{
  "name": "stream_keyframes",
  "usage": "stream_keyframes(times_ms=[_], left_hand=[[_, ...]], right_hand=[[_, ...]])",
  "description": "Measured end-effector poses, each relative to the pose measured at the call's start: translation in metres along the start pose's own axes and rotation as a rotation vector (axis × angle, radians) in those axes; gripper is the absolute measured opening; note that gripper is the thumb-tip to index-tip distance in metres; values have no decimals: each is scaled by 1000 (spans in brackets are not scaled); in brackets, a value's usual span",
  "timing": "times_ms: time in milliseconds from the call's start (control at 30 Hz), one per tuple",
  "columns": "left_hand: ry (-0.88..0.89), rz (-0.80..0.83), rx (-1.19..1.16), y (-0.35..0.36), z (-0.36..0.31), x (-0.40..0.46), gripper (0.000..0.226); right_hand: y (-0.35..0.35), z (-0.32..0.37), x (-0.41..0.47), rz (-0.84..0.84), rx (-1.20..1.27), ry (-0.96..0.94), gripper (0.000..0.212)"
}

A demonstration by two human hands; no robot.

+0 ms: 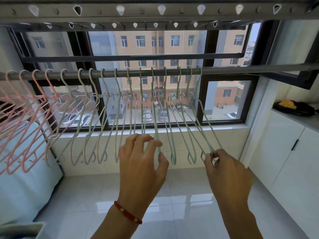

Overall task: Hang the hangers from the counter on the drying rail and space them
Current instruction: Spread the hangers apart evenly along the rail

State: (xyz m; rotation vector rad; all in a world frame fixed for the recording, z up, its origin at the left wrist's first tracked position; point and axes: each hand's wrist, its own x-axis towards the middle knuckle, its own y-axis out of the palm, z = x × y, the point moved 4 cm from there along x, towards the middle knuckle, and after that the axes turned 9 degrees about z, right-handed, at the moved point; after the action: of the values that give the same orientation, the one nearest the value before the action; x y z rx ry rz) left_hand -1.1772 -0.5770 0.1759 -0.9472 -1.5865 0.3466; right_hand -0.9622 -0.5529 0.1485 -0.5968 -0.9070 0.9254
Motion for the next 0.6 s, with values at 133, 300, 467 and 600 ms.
stream_keyframes(times_ms=[133,300,467,600], left_hand=[[1,-2,-4,1,-1,-1,31],[6,-1,-1,1,-1,-1,31],[5,2,-1,2,-3,0,31],[9,0,-2,1,-4,0,31]], right_hand=[[-2,1,-4,8,35,-4,19],[-4,2,-6,7,49,-11,18],[-4,2,-7,22,58,-5,17],[-6,2,-8,13,64,1,17]])
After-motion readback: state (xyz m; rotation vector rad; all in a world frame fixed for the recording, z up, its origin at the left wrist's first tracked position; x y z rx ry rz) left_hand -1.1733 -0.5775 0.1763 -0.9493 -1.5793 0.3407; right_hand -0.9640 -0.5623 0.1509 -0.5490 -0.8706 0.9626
